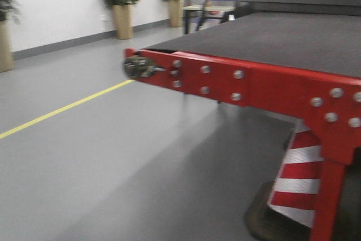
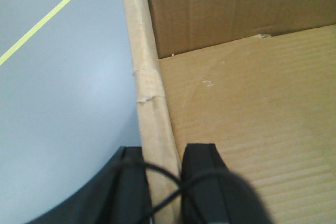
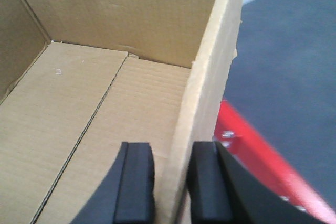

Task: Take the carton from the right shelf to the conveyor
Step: 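Carry the carton over the grey conveyor belt with both grippers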

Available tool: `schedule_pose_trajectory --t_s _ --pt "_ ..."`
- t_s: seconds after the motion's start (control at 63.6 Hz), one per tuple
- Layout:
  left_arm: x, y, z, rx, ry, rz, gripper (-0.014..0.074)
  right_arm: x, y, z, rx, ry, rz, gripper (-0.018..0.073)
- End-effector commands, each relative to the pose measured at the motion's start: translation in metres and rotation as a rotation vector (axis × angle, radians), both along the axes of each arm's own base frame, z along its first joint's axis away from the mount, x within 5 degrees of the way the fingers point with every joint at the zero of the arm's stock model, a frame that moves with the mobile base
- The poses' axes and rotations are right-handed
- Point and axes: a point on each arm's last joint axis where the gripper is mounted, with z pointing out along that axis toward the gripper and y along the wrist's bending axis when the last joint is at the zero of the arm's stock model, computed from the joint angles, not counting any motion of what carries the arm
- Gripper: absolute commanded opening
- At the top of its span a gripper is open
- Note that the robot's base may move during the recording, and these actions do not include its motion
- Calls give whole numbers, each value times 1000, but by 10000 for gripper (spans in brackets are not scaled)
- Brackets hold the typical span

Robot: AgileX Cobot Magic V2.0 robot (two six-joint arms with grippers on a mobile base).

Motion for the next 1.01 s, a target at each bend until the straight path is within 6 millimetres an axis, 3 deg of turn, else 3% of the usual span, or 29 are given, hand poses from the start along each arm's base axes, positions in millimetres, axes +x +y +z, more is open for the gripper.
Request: schedule_pose_trajectory --t_s 0.0,0.99 --pt "-2 13 10 111 -79 71 -6 -10 -6 13 11 -67 12 -68" --pt "-2 15 11 132 -86 86 -6 -9 -6 14 19 -80 13 -68"
